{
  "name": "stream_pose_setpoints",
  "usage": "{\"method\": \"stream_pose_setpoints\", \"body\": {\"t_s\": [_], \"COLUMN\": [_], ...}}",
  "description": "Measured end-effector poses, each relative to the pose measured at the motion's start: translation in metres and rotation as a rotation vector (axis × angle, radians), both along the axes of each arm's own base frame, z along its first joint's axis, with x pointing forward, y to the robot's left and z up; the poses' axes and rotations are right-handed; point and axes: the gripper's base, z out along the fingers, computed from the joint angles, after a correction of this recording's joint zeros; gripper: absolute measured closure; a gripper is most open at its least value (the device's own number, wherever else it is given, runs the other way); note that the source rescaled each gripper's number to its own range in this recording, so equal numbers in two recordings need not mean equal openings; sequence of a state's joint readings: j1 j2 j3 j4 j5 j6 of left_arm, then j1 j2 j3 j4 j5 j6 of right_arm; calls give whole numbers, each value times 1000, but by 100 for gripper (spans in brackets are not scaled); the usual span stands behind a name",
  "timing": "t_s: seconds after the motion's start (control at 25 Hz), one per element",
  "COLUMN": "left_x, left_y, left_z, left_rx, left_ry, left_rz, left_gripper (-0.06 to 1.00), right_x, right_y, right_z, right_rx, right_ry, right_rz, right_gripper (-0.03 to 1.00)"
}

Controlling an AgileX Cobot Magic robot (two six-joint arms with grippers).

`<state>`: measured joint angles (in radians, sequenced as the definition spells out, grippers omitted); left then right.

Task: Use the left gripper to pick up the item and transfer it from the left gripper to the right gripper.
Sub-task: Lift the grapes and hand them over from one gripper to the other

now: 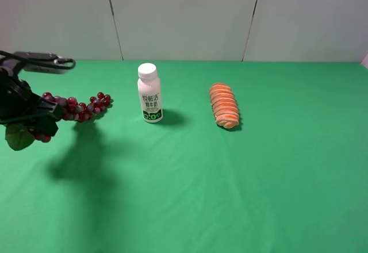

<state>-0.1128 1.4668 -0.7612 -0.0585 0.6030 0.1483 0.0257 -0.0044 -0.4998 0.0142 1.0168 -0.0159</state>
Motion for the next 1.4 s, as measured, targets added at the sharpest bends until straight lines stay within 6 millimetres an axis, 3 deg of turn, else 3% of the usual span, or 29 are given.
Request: {"method": "stream_pose_setpoints", "body": {"t_s": [0.44, 0.68, 0.92, 1.12, 1.4], "left_x": [-38, -44, -42, -41, -42], "left_y": [3, 3, 2, 1, -13], "left_z": [73, 124, 169, 185, 190], "left_rx": [-23, -23, -23, -26, -159], "left_ry": [-138, -87, -158, -221, -240], "left_rz": [-18, -43, -74, -114, -227], "left_gripper": [77, 79, 79, 79, 80], "right_x": [0, 0, 0, 0, 0], "right_y": [0, 0, 0, 0, 0], "right_z": [0, 0, 0, 0, 0], "right_rx": [0, 0, 0, 0, 0], "right_ry": [0, 0, 0, 0, 0], "right_rz": [0, 0, 0, 0, 0], "right_gripper": [-3, -3, -3, -3, -3]}}
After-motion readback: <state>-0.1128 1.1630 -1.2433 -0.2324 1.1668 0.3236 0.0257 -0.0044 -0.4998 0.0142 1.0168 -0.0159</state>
